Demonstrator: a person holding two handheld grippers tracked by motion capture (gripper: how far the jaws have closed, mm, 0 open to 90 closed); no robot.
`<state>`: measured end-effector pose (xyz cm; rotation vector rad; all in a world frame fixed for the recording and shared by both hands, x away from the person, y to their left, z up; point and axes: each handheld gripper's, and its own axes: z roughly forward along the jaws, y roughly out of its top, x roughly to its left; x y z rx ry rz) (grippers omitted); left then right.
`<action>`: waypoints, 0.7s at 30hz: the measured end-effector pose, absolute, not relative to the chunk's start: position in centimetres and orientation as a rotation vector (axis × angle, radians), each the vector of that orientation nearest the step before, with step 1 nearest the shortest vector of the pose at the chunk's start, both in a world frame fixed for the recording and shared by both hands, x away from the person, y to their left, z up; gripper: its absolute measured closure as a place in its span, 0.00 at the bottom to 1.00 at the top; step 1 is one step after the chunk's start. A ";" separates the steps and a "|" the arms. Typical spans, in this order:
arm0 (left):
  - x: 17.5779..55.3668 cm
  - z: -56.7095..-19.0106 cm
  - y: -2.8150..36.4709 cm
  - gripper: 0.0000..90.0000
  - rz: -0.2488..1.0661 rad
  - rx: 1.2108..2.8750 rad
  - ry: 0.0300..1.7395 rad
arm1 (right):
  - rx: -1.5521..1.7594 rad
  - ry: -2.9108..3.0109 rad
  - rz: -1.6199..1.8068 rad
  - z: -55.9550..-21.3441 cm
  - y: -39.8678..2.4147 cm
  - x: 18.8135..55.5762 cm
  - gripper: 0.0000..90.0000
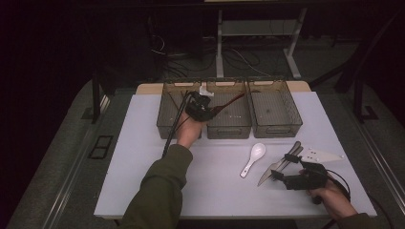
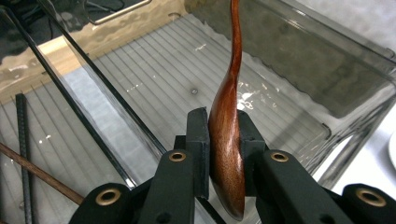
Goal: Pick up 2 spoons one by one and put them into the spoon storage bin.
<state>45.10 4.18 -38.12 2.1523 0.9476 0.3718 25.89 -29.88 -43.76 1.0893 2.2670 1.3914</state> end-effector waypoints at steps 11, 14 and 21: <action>45.4 -38.4 3.7 0.78 0.335 2.139 0.968 | 1.086 2.268 1.391 -43.8 -29.9 25.9 0.16; 45.4 -38.3 3.7 0.75 0.336 2.136 0.955 | 1.087 2.268 1.392 -43.8 -29.9 25.9 0.16; 45.0 -37.8 3.8 0.62 0.317 2.100 0.914 | 1.086 2.268 1.391 -43.8 -29.9 25.9 0.16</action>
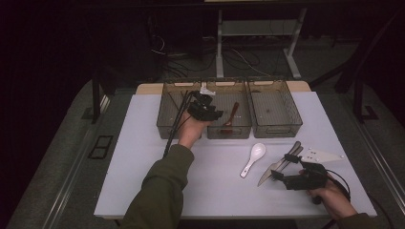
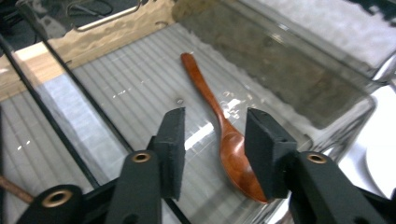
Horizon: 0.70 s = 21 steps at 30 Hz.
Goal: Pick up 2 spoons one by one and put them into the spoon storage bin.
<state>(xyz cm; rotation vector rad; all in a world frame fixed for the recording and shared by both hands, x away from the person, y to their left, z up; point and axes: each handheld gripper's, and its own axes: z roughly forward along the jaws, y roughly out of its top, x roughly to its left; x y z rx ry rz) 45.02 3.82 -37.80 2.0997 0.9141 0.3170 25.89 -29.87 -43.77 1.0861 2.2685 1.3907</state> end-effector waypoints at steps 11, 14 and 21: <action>43.4 -36.4 4.0 0.43 0.300 2.060 0.835 | 1.088 2.269 1.391 -43.8 -29.9 25.9 0.16; 42.8 -36.2 4.3 0.39 0.302 2.065 0.809 | 1.089 2.268 1.390 -43.8 -29.9 25.9 0.16; 41.2 -36.1 4.8 0.33 0.297 2.069 0.767 | 1.090 2.269 1.389 -43.8 -29.8 25.9 0.16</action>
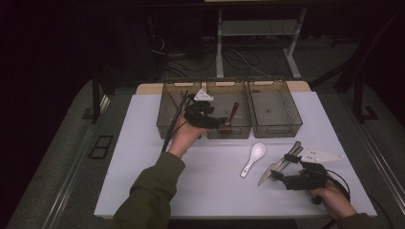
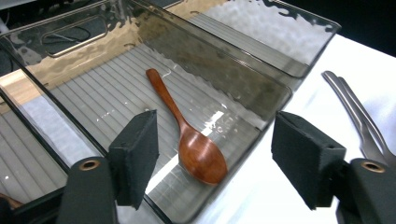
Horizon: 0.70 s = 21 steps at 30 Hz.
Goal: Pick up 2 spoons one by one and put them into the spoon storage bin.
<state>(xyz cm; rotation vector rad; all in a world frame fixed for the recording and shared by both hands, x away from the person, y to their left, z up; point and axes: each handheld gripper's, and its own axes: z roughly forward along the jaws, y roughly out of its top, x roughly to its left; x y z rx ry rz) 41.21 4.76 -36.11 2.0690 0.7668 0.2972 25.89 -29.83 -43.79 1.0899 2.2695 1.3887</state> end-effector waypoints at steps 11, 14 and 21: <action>38.7 -36.6 5.3 0.27 0.297 2.054 0.740 | 1.092 2.269 1.390 -43.8 -29.8 25.9 0.16; 38.0 -36.8 5.4 0.26 0.293 2.060 0.724 | 1.092 2.269 1.389 -43.8 -29.8 25.9 0.16; 36.0 -37.6 5.1 0.27 0.263 2.065 0.697 | 1.111 2.274 1.389 -43.8 -29.8 25.8 0.16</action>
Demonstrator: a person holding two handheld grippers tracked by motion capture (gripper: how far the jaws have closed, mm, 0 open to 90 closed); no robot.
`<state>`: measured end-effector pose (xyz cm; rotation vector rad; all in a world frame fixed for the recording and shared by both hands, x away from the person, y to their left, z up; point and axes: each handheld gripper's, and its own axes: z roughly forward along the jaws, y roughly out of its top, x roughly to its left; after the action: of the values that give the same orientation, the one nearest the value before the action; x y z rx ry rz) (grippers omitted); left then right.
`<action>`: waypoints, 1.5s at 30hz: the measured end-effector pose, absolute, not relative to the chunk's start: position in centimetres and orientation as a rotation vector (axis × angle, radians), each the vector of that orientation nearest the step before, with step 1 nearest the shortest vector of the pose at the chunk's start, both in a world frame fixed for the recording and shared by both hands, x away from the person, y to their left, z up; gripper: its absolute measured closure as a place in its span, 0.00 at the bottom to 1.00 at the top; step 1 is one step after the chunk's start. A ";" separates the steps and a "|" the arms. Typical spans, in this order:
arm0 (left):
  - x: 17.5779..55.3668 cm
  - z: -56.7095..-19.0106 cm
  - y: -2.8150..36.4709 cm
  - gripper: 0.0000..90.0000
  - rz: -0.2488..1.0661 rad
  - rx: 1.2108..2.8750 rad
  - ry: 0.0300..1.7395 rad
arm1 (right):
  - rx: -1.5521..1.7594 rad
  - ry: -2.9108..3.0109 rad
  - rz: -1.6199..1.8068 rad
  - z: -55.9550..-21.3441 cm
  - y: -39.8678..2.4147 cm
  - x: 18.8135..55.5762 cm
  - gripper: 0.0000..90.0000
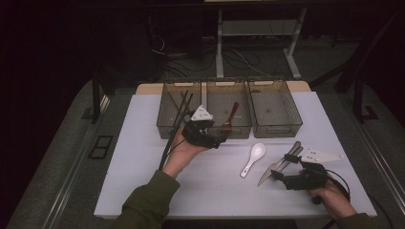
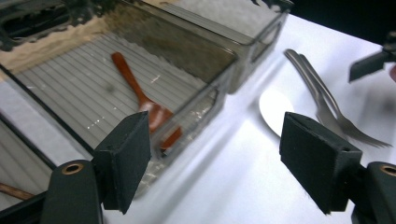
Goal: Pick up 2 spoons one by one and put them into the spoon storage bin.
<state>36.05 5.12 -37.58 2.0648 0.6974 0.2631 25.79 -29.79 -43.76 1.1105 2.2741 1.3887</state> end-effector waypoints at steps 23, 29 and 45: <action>30.5 -41.1 9.9 0.16 0.236 2.045 0.623 | 1.122 2.273 1.349 -43.0 -29.9 26.2 0.15; 29.3 -42.1 11.7 0.12 0.241 2.027 0.640 | 1.118 2.296 1.327 -42.2 -30.0 26.9 0.15; 26.7 -43.3 15.1 0.00 0.272 2.017 0.707 | 1.112 2.404 1.255 -41.4 -28.1 30.6 0.37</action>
<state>26.70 15.09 -43.33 2.0169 0.7069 0.2719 30.64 -28.12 -41.44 1.1123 2.4035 1.2554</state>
